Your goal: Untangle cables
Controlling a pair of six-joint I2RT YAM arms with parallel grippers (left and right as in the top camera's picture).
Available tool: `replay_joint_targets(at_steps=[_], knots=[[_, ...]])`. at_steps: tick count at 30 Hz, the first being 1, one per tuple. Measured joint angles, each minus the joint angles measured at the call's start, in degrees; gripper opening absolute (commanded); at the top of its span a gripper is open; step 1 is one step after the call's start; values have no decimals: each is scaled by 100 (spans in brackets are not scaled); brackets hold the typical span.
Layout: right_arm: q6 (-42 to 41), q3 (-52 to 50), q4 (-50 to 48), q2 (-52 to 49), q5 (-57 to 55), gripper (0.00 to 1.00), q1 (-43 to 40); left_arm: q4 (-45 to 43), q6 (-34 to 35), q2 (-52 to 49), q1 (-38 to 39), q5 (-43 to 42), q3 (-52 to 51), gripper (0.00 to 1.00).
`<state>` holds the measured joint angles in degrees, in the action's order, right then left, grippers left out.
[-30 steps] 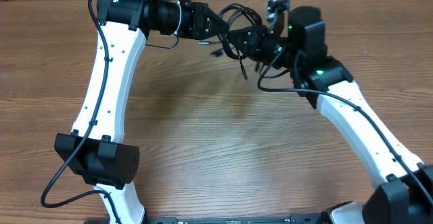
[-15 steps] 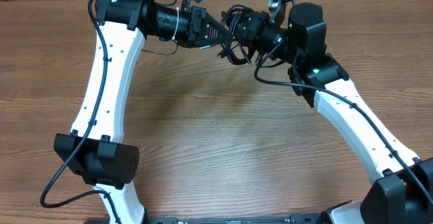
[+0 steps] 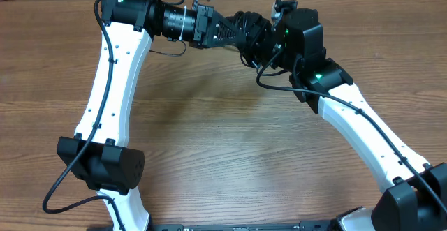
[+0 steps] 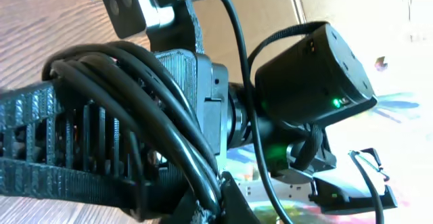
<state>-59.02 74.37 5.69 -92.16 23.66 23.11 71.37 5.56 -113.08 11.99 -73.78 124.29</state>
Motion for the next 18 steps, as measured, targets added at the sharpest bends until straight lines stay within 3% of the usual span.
replay_joint_targets(at_steps=[11, 18], knots=[[772, 61, 988, 0, 205, 80, -149, 39, 210, 4, 4, 667, -7, 4], [1823, 44, 2135, 4, 330, 83, -424, -247, 330, 15, -186, 951, 0, 4]])
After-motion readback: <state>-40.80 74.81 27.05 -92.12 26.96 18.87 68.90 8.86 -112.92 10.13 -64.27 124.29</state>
